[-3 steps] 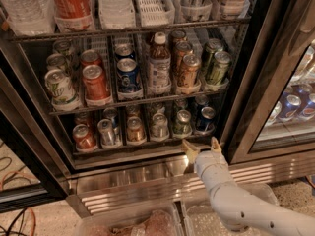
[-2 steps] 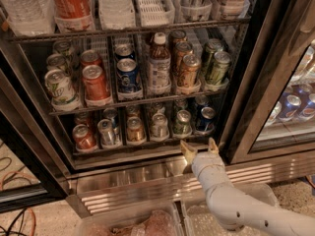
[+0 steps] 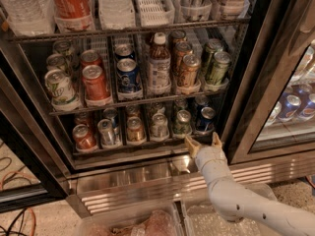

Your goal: Pick pepsi can from bottom shelf of fridge

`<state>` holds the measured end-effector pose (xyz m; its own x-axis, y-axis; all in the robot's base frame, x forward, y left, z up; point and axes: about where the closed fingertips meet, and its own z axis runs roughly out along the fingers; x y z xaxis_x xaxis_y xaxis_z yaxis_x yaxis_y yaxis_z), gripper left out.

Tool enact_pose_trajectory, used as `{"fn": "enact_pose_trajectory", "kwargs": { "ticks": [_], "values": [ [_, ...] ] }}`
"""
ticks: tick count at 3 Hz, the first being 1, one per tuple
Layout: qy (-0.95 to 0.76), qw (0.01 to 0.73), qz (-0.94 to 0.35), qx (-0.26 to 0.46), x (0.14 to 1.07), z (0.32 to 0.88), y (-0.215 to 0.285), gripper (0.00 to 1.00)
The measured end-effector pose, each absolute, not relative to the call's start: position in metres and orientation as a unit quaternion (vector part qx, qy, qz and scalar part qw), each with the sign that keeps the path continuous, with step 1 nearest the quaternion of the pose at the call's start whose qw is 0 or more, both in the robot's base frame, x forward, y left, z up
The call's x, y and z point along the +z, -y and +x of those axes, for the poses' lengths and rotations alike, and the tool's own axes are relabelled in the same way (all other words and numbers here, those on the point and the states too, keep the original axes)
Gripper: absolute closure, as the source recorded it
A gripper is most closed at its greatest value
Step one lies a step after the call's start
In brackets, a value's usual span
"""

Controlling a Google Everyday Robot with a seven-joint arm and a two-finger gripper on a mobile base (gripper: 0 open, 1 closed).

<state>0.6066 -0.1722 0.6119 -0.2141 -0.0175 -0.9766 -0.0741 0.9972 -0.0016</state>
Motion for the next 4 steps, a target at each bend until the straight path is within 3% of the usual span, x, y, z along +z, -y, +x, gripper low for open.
{"fn": "enact_pose_trajectory", "kwargs": {
  "ticks": [2,3,4],
  "values": [
    [-0.765,0.643,-0.03,0.016,0.616,0.625,0.185,0.31],
    [-0.764,0.644,-0.029,0.018,0.61,0.629,0.188,0.47],
    [-0.763,0.646,-0.028,0.015,0.606,0.634,0.193,0.42]
  ]
}}
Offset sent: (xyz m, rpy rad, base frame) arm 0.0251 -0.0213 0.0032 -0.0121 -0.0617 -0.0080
